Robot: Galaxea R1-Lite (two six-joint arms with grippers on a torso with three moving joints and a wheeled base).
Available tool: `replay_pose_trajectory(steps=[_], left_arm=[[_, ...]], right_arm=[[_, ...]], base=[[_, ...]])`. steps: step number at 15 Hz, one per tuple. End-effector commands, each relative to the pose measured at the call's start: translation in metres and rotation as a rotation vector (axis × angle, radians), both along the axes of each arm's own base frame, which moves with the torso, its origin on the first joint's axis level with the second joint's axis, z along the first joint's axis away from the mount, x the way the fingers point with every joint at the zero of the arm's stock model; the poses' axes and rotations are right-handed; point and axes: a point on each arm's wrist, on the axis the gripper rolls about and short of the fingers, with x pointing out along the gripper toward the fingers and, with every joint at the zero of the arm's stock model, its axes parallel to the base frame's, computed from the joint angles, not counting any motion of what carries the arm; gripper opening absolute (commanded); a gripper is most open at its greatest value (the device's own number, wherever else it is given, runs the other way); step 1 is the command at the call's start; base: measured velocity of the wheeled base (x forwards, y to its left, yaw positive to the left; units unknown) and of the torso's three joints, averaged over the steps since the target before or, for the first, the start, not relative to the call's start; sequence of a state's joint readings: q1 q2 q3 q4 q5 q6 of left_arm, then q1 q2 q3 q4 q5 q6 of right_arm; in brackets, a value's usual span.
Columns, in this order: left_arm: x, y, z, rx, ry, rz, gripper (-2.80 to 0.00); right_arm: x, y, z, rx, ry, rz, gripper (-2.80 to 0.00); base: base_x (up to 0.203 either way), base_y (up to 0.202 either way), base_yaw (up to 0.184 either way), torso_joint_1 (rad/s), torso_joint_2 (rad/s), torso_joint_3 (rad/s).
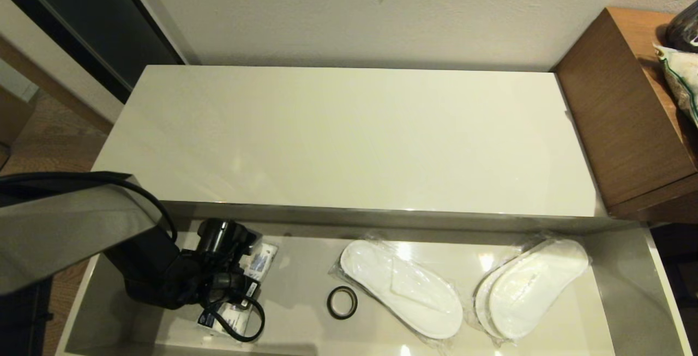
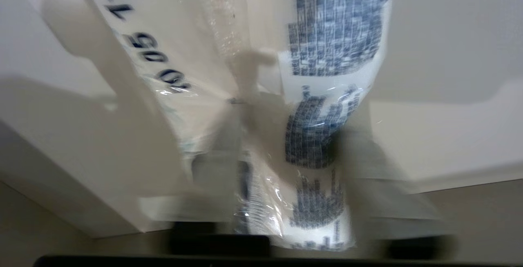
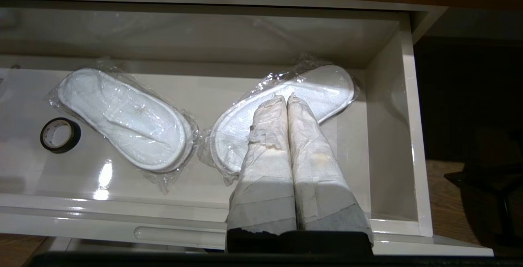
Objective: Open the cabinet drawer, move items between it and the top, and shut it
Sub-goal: Take out the tissue from the drawer
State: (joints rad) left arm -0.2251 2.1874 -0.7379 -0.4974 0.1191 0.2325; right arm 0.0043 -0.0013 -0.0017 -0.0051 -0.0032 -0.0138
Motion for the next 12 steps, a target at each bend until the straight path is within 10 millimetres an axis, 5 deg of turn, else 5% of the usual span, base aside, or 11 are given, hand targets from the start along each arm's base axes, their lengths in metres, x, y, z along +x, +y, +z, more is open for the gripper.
replay_pose_trajectory(steps=[1,12], left_arm=[[-0.003,0.000,0.017,-0.007,-0.044,-0.002,-2.80],[-0.085,0.008,0.116,-0.041,0.036,-0.066,-2.80]], right_arm=[[0.000,0.000,0.000,0.000,0.002,0.000,-2.80],[0.000,0.000,0.000,0.000,0.000,0.000,-2.80]], base=[[0.000,0.000,0.000,0.000,0.00,0.000],[0.000,0.000,0.000,0.000,0.00,0.000]])
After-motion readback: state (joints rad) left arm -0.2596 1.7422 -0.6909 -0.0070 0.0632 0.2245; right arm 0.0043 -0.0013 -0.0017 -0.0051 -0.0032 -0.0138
